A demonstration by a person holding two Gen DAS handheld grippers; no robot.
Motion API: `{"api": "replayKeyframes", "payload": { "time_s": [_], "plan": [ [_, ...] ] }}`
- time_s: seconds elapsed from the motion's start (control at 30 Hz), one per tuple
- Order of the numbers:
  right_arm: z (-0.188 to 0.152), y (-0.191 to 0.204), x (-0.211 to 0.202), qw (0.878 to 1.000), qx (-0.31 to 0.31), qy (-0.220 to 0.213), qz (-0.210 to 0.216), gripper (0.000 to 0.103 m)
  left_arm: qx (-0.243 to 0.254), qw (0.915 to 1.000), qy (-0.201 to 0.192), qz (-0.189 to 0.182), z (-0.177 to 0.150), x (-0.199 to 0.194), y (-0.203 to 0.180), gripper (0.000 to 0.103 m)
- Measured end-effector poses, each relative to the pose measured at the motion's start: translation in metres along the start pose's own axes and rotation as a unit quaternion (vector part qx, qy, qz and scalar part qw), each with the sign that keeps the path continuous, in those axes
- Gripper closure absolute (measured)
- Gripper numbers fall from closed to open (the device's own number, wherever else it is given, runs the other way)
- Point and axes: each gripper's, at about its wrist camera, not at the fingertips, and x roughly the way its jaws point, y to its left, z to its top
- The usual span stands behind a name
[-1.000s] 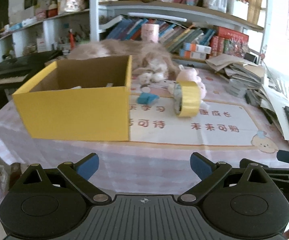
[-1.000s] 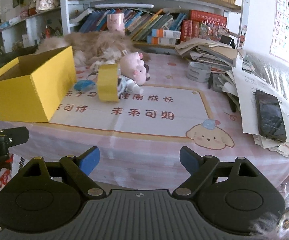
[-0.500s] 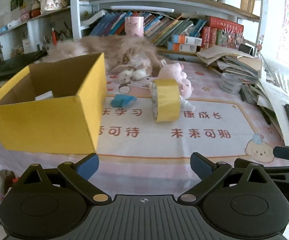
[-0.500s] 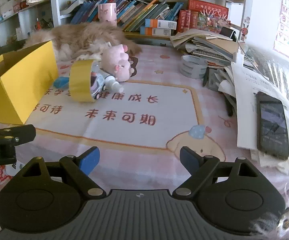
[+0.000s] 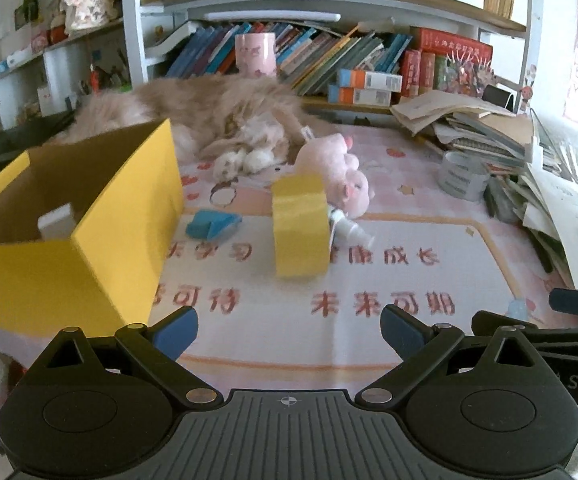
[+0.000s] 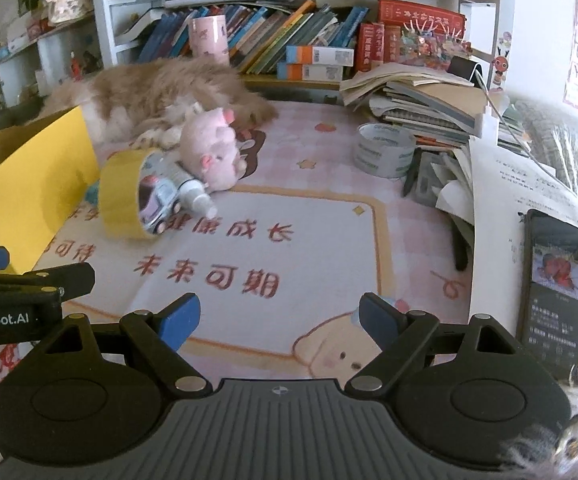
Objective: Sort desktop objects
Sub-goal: 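Move the left tool to the yellow tape roll and close on it, then lift the yellow tape roll with the left tool, rolling it over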
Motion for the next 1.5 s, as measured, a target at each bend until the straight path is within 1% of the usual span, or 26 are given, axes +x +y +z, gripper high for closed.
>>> {"api": "replayKeyframes", "payload": {
  "time_s": [0.13, 0.3, 0.53, 0.6, 0.63, 0.67, 0.7, 0.77, 0.87, 0.97, 1.1, 1.17, 1.2, 1.27, 1.33, 1.4, 1.43, 1.5],
  "plan": [
    [0.008, -0.008, 0.008, 1.0, -0.001, -0.001, 0.008, 0.017, 0.003, 0.9999, -0.007, 0.007, 0.011, 0.011, -0.007, 0.004],
    [0.019, -0.016, 0.019, 1.0, -0.002, -0.006, 0.012, 0.017, 0.011, 0.9997, -0.004, 0.02, 0.021, 0.029, -0.011, 0.005],
    [0.031, -0.025, 0.031, 1.0, -0.011, -0.009, 0.019, 0.017, 0.013, 0.9994, 0.001, 0.033, 0.037, 0.059, -0.012, 0.012],
    [0.034, -0.028, 0.034, 1.0, -0.012, -0.009, 0.022, 0.017, 0.015, 0.9994, 0.004, 0.032, 0.041, 0.067, -0.013, 0.019],
    [0.035, -0.028, 0.036, 1.0, -0.013, -0.009, 0.023, 0.017, 0.016, 0.9994, 0.005, 0.031, 0.042, 0.07, -0.014, 0.025],
    [0.036, -0.029, 0.037, 1.0, -0.013, -0.009, 0.024, 0.017, 0.016, 0.9993, 0.006, 0.031, 0.043, 0.074, -0.015, 0.035],
    [0.037, -0.03, 0.038, 1.0, -0.014, -0.01, 0.025, 0.017, 0.016, 0.9994, 0.009, 0.031, 0.045, 0.077, -0.015, 0.04],
    [0.039, -0.031, 0.04, 0.999, -0.013, -0.01, 0.027, 0.017, 0.01, 0.9997, 0.01, 0.022, 0.048, 0.079, -0.014, 0.062],
    [0.041, -0.031, 0.043, 0.999, -0.013, -0.008, 0.033, 0.017, 0.007, 0.9999, 0.009, 0.012, 0.051, 0.08, -0.014, 0.063],
    [0.043, -0.03, 0.046, 0.999, -0.015, -0.006, 0.043, 0.017, -0.005, 1.0, -0.001, -0.006, 0.055, 0.069, -0.013, 0.064],
    [0.043, -0.027, 0.05, 0.998, -0.017, 0.002, 0.055, 0.017, -0.026, 0.9991, -0.011, -0.033, 0.06, 0.054, -0.012, 0.064],
    [0.043, -0.025, 0.052, 0.998, -0.017, 0.006, 0.061, 0.017, -0.043, 0.9978, -0.005, -0.05, 0.062, 0.053, -0.008, 0.064],
    [0.042, -0.024, 0.052, 0.998, -0.017, 0.007, 0.063, 0.017, -0.06, 0.9961, 0.002, -0.064, 0.064, 0.053, -0.005, 0.064],
    [0.042, -0.022, 0.052, 0.998, -0.019, 0.008, 0.067, 0.017, -0.104, 0.9891, 0.009, -0.105, 0.066, 0.052, 0.002, 0.064],
    [0.041, -0.022, 0.053, 0.997, -0.019, 0.011, 0.069, 0.017, -0.132, 0.9818, 0.017, -0.136, 0.066, 0.056, 0.004, 0.064],
    [0.04, -0.022, 0.053, 0.997, -0.017, 0.013, 0.068, 0.017, -0.156, 0.9775, 0.032, -0.138, 0.062, 0.064, 0.004, 0.064],
    [0.04, -0.022, 0.052, 0.998, -0.017, 0.012, 0.067, 0.017, -0.154, 0.9787, 0.032, -0.132, 0.061, 0.066, 0.004, 0.064],
    [0.039, -0.023, 0.049, 0.998, -0.02, 0.009, 0.065, 0.017, -0.141, 0.9844, 0.024, -0.103, 0.06, 0.067, 0.006, 0.064]
  ]
}}
